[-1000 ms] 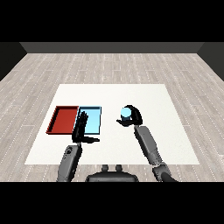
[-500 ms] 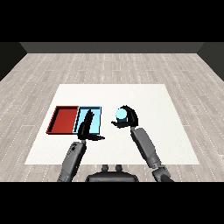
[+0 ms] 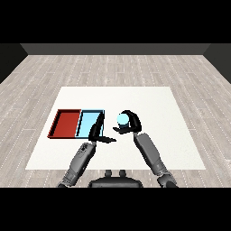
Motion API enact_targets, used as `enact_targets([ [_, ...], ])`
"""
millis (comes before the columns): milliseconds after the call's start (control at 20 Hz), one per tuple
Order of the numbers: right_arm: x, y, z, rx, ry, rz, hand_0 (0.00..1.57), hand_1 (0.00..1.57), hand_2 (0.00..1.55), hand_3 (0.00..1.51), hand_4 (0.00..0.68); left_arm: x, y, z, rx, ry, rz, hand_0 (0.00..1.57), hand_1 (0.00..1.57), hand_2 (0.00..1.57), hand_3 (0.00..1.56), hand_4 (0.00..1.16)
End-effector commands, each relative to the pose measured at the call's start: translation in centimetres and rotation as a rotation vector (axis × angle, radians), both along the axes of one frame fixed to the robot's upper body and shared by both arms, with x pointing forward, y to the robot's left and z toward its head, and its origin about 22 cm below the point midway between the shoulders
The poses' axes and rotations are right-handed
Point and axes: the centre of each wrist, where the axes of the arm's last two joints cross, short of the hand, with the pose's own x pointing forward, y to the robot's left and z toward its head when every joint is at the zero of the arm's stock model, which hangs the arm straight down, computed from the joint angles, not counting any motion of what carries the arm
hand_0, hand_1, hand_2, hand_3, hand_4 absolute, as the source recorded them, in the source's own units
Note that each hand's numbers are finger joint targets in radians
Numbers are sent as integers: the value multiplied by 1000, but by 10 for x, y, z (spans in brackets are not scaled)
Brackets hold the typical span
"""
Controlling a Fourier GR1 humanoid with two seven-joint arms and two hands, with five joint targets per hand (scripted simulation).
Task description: Pick the blue can and put it in the blue box
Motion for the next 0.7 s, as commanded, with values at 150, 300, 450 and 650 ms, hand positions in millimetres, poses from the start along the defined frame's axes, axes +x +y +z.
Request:
enact_targets([
  [150,-9,7,0,-11,-17,19,1407,1407,1445,1408,665,-6,6,-21,19,54,-12,0,0,0,0,0],
  [300,-3,24,9,-3,-10,53,1404,1404,1439,1402,669,13,-31,-7,47,93,-17,0,0,0,0,0],
  [450,-2,11,7,9,-32,43,1399,1399,1443,1405,679,5,-30,-28,33,77,-30,0,0,0,0,0],
  [650,-7,37,20,19,-23,69,1394,1394,1454,1416,681,6,-34,-14,47,84,-32,0,0,0,0,0],
])
